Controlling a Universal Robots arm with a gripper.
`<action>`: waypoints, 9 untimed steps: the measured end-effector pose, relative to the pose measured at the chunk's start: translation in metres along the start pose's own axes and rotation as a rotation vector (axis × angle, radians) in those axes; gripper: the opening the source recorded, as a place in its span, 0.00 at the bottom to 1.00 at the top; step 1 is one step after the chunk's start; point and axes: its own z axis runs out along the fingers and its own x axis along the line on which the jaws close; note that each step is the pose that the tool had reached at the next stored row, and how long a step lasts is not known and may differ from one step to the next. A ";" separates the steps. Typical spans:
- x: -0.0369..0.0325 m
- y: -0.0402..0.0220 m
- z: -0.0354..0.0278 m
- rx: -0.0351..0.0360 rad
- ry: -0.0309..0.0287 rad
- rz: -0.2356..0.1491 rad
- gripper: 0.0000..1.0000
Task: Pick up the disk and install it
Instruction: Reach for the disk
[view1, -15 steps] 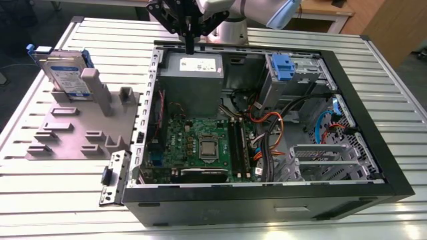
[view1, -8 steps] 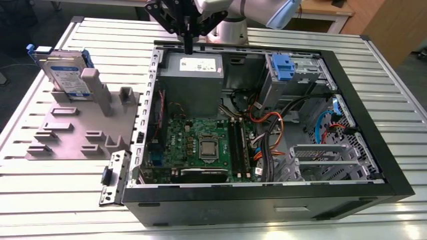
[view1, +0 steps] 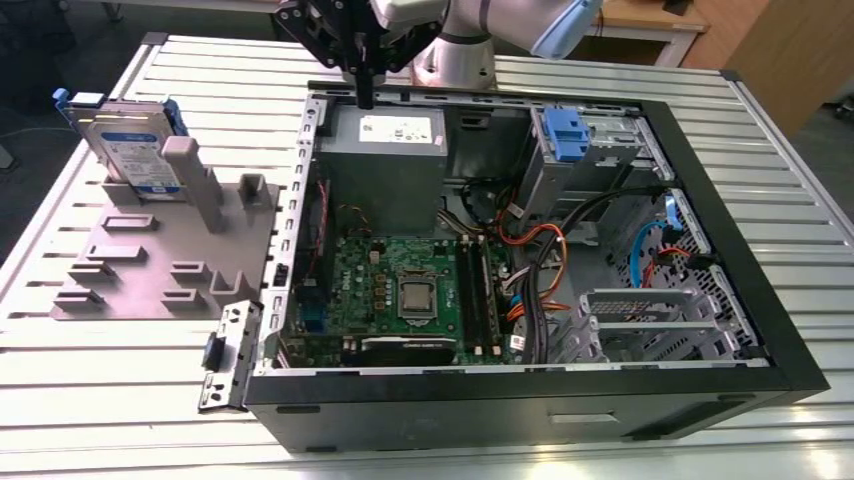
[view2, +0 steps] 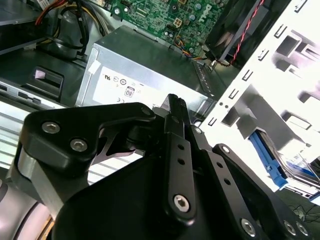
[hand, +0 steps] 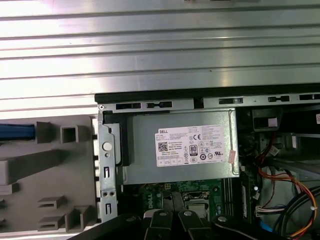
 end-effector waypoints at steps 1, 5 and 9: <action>0.0002 0.0000 0.0000 0.0000 0.0000 0.000 0.11; 0.0006 -0.0001 0.0000 0.0000 0.0000 0.000 0.11; 0.0008 -0.0001 0.0000 0.0000 0.0000 0.000 0.11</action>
